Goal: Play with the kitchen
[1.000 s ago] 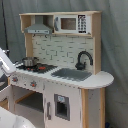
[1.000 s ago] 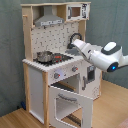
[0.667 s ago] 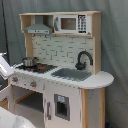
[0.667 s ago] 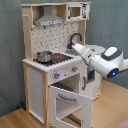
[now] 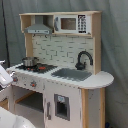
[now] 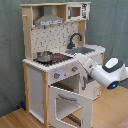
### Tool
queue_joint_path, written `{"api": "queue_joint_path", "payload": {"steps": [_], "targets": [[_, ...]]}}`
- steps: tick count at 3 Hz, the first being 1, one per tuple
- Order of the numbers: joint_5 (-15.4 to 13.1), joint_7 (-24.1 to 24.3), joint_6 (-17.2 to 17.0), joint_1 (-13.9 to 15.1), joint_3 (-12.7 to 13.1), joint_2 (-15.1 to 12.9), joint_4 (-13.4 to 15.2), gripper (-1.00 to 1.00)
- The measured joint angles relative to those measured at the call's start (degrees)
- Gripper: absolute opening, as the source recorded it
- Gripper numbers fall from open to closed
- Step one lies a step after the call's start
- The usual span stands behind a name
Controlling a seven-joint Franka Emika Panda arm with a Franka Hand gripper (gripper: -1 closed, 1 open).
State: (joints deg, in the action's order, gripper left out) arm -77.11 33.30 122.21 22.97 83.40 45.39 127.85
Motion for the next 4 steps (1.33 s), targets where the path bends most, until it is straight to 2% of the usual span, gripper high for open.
{"api": "queue_joint_path", "payload": {"steps": [1,3,4], "targets": [[0.0,5.8,-1.8,-0.1,1.3,0.0,3.1,1.0],[0.0,17.6,-2.1,-0.2,3.3,0.0,9.2,1.0],[0.0,24.1,-1.6,-0.2,3.9,0.0,11.2,1.0]]}}
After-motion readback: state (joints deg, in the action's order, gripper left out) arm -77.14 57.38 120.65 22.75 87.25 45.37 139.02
